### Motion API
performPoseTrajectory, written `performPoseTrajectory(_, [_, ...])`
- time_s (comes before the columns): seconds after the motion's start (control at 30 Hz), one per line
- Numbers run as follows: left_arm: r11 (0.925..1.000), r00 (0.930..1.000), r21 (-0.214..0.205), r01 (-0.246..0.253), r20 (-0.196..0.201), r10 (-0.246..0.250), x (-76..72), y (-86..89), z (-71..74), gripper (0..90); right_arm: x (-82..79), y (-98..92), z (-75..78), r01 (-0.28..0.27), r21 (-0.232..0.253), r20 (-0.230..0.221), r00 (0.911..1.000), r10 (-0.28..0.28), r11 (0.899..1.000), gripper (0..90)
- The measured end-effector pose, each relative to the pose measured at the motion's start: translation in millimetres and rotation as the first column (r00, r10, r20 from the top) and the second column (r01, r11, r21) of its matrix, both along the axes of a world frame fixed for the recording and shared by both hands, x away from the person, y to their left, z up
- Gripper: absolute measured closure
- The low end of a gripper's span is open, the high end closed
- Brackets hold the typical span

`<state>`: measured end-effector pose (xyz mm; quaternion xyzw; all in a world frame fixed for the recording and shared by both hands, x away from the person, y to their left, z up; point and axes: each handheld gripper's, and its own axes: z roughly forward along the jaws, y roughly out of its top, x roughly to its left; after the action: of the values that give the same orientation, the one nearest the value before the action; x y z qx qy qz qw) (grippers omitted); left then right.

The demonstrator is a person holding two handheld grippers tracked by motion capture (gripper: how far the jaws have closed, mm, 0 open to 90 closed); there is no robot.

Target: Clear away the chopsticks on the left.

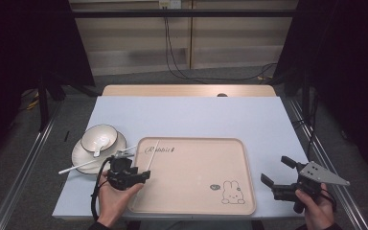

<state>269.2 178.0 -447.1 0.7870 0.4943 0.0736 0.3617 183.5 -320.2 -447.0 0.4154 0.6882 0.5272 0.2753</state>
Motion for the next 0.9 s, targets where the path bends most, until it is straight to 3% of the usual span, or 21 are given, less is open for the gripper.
performPoseTrajectory(0.07, [0.9999,0.9989,-0.006,0.014,0.044,-0.014,-4.0,-0.2,3.6,38.9,0.0,0.3,0.0,0.002,0.003,0.002,1.0,-0.002,1.0,0.4])
performPoseTrajectory(0.13, [0.997,0.9934,-0.051,0.059,0.101,-0.053,-7.0,3.4,7.7,31.4,-0.2,-0.2,0.2,0.0,0.001,0.003,1.0,0.0,1.0,0.4])
performPoseTrajectory(0.2, [0.9935,0.9861,-0.066,0.093,0.144,-0.082,-8.7,7.9,11.6,25.9,-0.1,-0.3,0.2,0.001,0.001,0.004,1.0,-0.001,1.0,0.4])
performPoseTrajectory(0.27, [0.9921,0.9879,-0.073,0.102,0.125,-0.092,-8.3,13.1,13.2,24.5,-0.1,-0.2,0.2,0.002,0.001,0.004,1.0,-0.002,1.0,0.4])
performPoseTrajectory(0.37, [0.9836,0.9809,-0.087,0.158,0.128,-0.146,-9.5,23.1,14.1,19.7,-0.1,-0.3,0.3,0.003,0.003,0.004,1.0,-0.003,1.0,0.4])
performPoseTrajectory(0.43, [0.9823,0.9772,-0.083,0.168,0.145,-0.155,-10.3,26.9,14.6,16.3,0.0,-0.3,0.3,0.004,0.003,0.005,1.0,-0.004,1.0,0.4])
performPoseTrajectory(0.47, [0.9796,0.9685,-0.065,0.19,0.175,-0.177,-12.7,34.2,16.1,13.5,0.2,-0.5,0.1,0.008,0.005,0.003,1.0,-0.008,1.0,0.4])
performPoseTrajectory(0.53, [0.9772,0.9594,-0.067,0.202,0.214,-0.183,-15.3,42.1,17.5,12.5,0.2,-0.5,0.1,0.008,0.006,0.003,1.0,-0.008,1.0,0.4])
performPoseTrajectory(0.63, [0.9729,0.9535,-0.058,0.224,0.22,-0.206,-17.7,55.2,19.7,7.4,0.4,-0.2,0.1,0.007,0.003,0.003,1.0,-0.007,1.0,0.4])
performPoseTrajectory(0.67, [0.9669,0.949,-0.066,0.246,0.219,-0.227,-17.9,60.8,20.9,6.4,0.6,-0.1,-0.1,0.009,0.004,0.005,0.9999,-0.009,1.0,0.4])
performPoseTrajectory(0.73, [0.9561,0.9311,-0.071,0.284,0.258,-0.257,-19.6,73.1,22.3,6.0,0.7,-0.1,-0.2,0.013,0.006,0.005,0.9999,-0.013,1.0,0.4])
performPoseTrajectory(0.77, [0.9561,0.9311,-0.071,0.284,0.258,-0.257,-19.6,73.1,22.3,5.3,0.7,-0.1,-0.2,0.013,0.006,0.005,0.9999,-0.013,1.0,0.4])
performPoseTrajectory(0.8, [0.9486,0.9256,-0.081,0.306,0.259,-0.276,-18.7,85.6,23.9,5.2,0.4,-0.2,0.1,0.012,0.005,0.003,0.9999,-0.012,1.0,0.4])
performPoseTrajectory(0.83, [0.9479,0.9225,-0.078,0.309,0.267,-0.279,-18.3,91.7,24.5,4.8,0.2,-0.3,0.1,0.009,0.005,0.004,1.0,-0.009,1.0,0.4])
performPoseTrajectory(0.9, [0.9537,0.9213,-0.057,0.295,0.281,-0.269,-18.1,103.6,26.3,3.8,0.4,0.0,0.1,0.007,0.001,0.007,1.0,-0.007,1.0,0.4])
